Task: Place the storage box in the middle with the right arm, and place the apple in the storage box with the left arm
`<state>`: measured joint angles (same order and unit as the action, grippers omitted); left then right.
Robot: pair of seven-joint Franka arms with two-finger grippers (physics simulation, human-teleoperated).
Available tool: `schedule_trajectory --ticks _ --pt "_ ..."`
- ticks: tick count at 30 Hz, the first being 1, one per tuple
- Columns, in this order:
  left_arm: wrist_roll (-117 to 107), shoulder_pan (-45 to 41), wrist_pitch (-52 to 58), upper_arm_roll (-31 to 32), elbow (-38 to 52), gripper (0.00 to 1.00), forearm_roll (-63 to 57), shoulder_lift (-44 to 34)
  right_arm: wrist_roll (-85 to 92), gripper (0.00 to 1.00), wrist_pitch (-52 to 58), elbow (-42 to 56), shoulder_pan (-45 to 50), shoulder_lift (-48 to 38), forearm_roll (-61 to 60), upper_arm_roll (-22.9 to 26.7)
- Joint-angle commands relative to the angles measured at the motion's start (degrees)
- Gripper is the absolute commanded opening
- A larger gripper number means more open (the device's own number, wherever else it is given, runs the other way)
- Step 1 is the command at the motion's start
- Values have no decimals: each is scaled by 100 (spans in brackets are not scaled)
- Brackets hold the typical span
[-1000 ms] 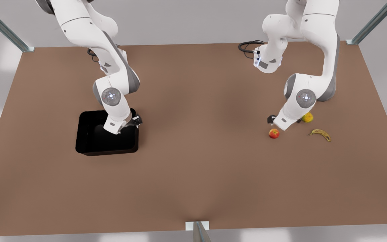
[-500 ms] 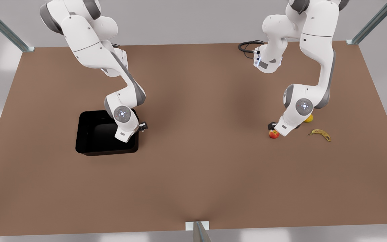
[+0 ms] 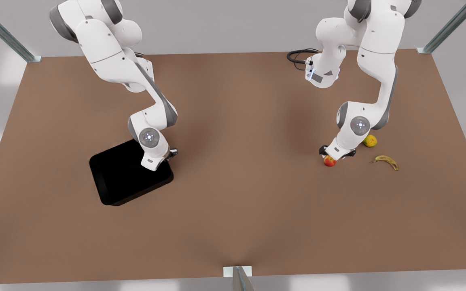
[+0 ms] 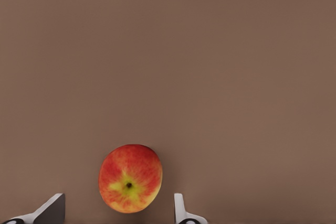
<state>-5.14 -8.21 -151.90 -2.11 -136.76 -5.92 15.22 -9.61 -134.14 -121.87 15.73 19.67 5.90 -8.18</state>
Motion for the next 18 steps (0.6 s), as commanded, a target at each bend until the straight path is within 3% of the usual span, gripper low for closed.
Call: schedule_trajectory --ticks 1,10,18 --pt "-39 39 -15 0 0 100 39 7 -6 21 2 -3 0 -33 -1 0" --pt "-84 21 -191 0 26 100 293 253 11 21 72 155 764 -622 -18 -8" --pt "-66 30 -577 -9 35 100 285 508 -515 21 55 796 1951 -377 -18 -8"
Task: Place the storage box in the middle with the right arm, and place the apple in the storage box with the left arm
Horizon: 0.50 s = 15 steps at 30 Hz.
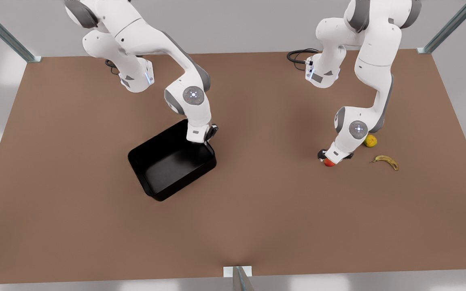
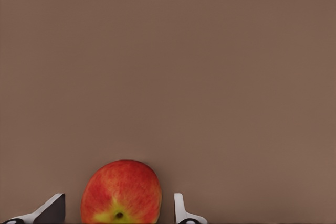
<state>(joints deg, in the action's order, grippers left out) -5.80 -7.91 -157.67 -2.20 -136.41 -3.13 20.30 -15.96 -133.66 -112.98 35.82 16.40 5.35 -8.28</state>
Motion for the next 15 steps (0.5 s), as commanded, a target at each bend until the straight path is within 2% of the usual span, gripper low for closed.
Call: schedule_trajectory --ticks 1,5,6,7,8,15 --pt "0 0 -9 0 0 100 5 9 -109 21 6 66 74 64 36 1" --pt "0 -17 -106 0 0 97 5 79 -821 21 6 699 680 522 45 10" --pt "0 -17 -106 0 0 94 5 79 -891 21 -2 857 803 636 36 10" --pt "0 -8 -106 0 0 80 5 79 -1120 21 -11 1032 953 768 36 10" --pt "0 -8 -106 0 0 71 5 79 -1348 21 -11 1234 1102 900 45 10" --pt "0 -26 -97 0 -17 74 5 62 -2394 21 6 2175 1850 1629 45 160"
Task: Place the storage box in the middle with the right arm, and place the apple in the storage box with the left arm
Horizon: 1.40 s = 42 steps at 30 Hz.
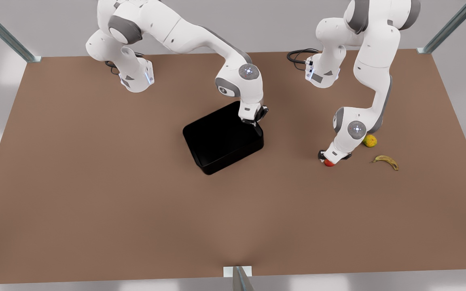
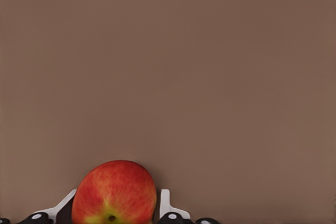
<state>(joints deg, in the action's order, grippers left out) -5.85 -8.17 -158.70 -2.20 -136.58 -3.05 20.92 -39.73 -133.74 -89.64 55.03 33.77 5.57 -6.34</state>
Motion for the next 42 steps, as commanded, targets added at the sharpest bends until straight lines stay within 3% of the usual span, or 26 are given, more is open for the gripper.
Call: schedule_trajectory --ticks 1,7,8,9,12,14,18,22,35,42 --pt "5 0 -3 0 0 74 -2 0 -17 21 15 104 42 60 23 18" --pt "5 9 -3 0 0 71 -2 0 -246 21 -12 1167 552 894 23 431" --pt "5 9 -3 0 0 71 -2 0 -246 41 -12 1282 675 1009 15 546" --pt "5 9 -3 0 0 70 -2 0 -255 100 -21 1282 684 1009 -12 590" --pt "5 9 -3 0 9 70 6 9 -246 100 -29 1273 711 983 -12 590" --pt "5 0 -3 0 18 70 -2 9 -158 100 146 940 421 316 -12 581" --pt "5 9 -47 0 18 70 -2 17 2178 100 3607 728 -1731 -2030 -21 36" --pt "5 26 -47 0 18 68 -11 26 2750 100 4892 781 -3832 -3077 -3 -342" --pt "22 35 32 0 -17 69 -2 -114 2742 100 5191 1177 -4352 -2902 -407 -298" --pt "31 62 471 26 -53 70 24 -571 2716 100 5139 1133 -4290 -2858 -407 -342"
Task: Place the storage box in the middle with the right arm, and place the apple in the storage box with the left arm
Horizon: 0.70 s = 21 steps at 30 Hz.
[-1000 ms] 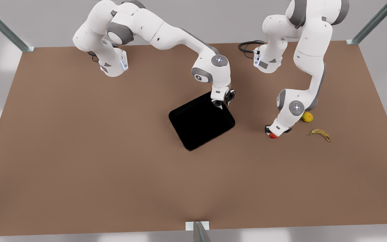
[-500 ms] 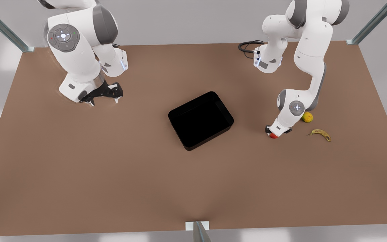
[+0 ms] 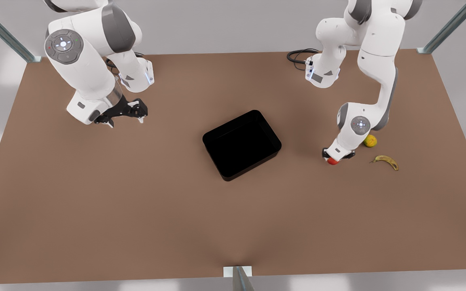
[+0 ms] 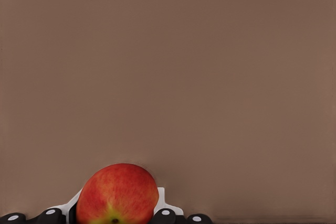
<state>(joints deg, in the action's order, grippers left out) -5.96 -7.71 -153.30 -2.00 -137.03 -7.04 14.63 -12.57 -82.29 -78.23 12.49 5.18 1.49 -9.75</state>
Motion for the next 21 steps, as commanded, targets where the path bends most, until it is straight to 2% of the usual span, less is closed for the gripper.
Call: schedule_trajectory --ticks 1,7,11,14,21 --pt "34 6 37 6 1 70 440 -30 0 100 3 1 -19 0 0 0" --pt "-731 -46 1127 692 167 70 827 -681 -9 100 -32 1 -19 18 0 0" --pt "-1838 -108 2173 1702 827 70 1301 -874 -9 100 -50 -8 -27 27 0 0" --pt "-2831 -951 2208 1711 1038 70 1337 -910 -9 100 -59 -8 -27 35 0 0" --pt "-3868 -2155 2120 1694 1644 70 1513 -567 -26 100 -59 1 -27 35 0 0"
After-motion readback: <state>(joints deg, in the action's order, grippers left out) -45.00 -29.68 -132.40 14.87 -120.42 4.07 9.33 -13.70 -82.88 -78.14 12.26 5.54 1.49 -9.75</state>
